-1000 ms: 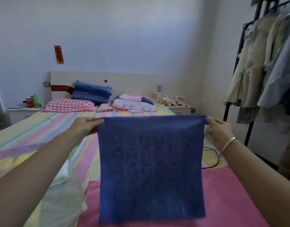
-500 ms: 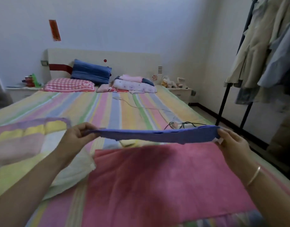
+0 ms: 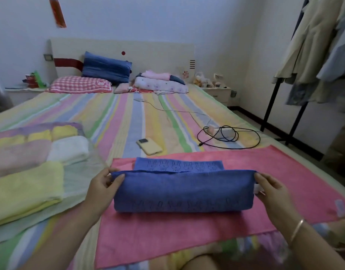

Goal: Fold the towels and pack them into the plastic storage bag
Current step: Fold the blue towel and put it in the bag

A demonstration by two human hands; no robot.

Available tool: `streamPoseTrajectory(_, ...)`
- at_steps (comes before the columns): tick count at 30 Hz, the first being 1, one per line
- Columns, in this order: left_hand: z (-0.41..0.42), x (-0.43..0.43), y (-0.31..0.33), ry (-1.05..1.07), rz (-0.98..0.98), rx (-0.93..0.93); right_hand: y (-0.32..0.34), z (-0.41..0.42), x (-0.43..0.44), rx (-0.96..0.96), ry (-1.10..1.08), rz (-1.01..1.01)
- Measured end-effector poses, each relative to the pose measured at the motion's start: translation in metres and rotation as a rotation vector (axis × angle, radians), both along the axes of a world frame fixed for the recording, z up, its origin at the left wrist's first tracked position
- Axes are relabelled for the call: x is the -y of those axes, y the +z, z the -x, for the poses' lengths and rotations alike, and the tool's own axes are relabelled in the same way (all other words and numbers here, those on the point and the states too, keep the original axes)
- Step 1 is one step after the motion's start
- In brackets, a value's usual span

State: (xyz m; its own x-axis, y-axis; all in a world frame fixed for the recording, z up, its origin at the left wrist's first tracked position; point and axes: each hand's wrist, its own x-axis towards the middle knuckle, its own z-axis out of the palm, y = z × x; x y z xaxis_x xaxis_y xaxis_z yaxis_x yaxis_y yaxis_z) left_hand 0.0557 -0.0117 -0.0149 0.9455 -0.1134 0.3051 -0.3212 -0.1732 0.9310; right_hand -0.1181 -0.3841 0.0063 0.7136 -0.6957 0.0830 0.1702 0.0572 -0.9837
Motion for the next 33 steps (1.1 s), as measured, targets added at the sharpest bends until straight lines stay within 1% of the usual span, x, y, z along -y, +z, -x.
streamPoseTrajectory(4,-0.048,0.040,0.000,0.186,-0.220,0.127,-0.016,-0.061,0.029,-0.096,-0.076,0.063)
streamPoseTrajectory(6,-0.075,0.059,-0.003,0.228,-0.358,0.167,-0.025,-0.091,0.044,-0.142,-0.110,0.106)
streamPoseTrajectory(9,-0.113,0.080,-0.014,0.200,-0.560,0.196,-0.044,-0.129,0.062,-0.226,-0.136,0.181)
streamPoseTrajectory(13,-0.147,0.096,-0.036,0.167,-0.771,0.157,-0.080,-0.163,0.081,-0.375,-0.128,0.275)
streamPoseTrajectory(17,-0.156,0.097,-0.054,0.224,-0.873,0.165,-0.096,-0.170,0.084,-0.473,-0.129,0.346)
streamPoseTrajectory(20,-0.156,0.097,-0.054,0.241,-0.937,0.160,-0.092,-0.171,0.083,-0.514,-0.135,0.399)
streamPoseTrajectory(21,-0.156,0.099,-0.053,0.242,-0.967,0.154,-0.089,-0.170,0.083,-0.587,-0.144,0.439)
streamPoseTrajectory(23,-0.152,0.102,-0.047,0.273,-1.047,0.137,-0.080,-0.165,0.084,-0.792,-0.118,0.578)
streamPoseTrajectory(25,-0.142,0.109,-0.042,0.287,-1.102,0.215,-0.068,-0.156,0.081,-0.946,-0.052,0.655)
streamPoseTrajectory(26,-0.132,0.116,-0.040,0.252,-1.080,0.293,-0.064,-0.151,0.079,-0.985,-0.011,0.649)
streamPoseTrajectory(28,-0.102,0.135,-0.034,0.097,-0.962,0.422,-0.058,-0.137,0.072,-0.997,0.076,0.548)
streamPoseTrajectory(29,-0.083,0.146,-0.032,0.006,-0.918,0.452,-0.057,-0.130,0.067,-0.983,0.113,0.486)
streamPoseTrajectory(30,-0.066,0.158,-0.032,-0.087,-0.913,0.456,-0.056,-0.125,0.065,-0.957,0.137,0.443)
streamPoseTrajectory(31,-0.049,0.168,-0.033,-0.178,-0.959,0.438,-0.055,-0.120,0.062,-0.933,0.151,0.408)
streamPoseTrajectory(33,-0.029,0.179,-0.044,-0.302,-1.119,0.372,-0.052,-0.115,0.054,-0.876,0.146,0.310)
